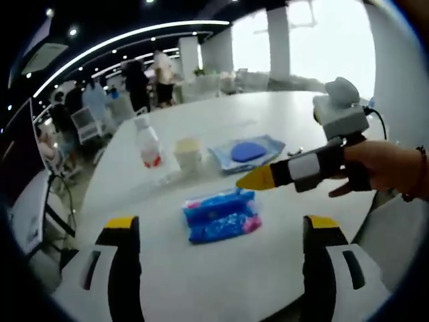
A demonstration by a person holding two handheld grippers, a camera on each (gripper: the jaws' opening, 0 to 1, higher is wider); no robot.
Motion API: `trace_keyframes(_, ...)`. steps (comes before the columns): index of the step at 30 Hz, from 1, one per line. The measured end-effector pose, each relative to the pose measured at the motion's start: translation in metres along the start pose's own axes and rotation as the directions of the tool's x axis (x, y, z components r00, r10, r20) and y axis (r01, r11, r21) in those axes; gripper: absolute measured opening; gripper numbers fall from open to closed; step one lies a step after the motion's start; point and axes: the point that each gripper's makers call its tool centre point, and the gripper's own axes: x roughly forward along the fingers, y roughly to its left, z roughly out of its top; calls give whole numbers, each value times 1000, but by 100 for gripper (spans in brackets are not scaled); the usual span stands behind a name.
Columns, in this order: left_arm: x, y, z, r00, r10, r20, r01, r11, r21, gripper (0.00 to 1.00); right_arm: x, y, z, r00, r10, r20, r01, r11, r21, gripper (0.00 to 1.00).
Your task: Arrange the tabletop items into an orderly group along one side of the table until the central work area is clear of visible clutter.
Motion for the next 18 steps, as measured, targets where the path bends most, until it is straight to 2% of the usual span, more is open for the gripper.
trace_keyframes(5, 0, 2, 0, 1000, 16, 7, -16, 1000, -3, 97, 7, 3, -2, 1000, -16, 13, 16, 1000, 12, 82)
trace_keyframes(8, -2, 2, 1, 1000, 16, 14, -16, 1000, -8, 98, 10, 1, -6, 999, -33, 0, 33, 999, 5, 80)
trace_keyframes(18, -5, -2, -11, 1000, 16, -2, -16, 1000, -7, 97, 16, 0, -7, 997, -72, 31, 72, 997, -6, 63)
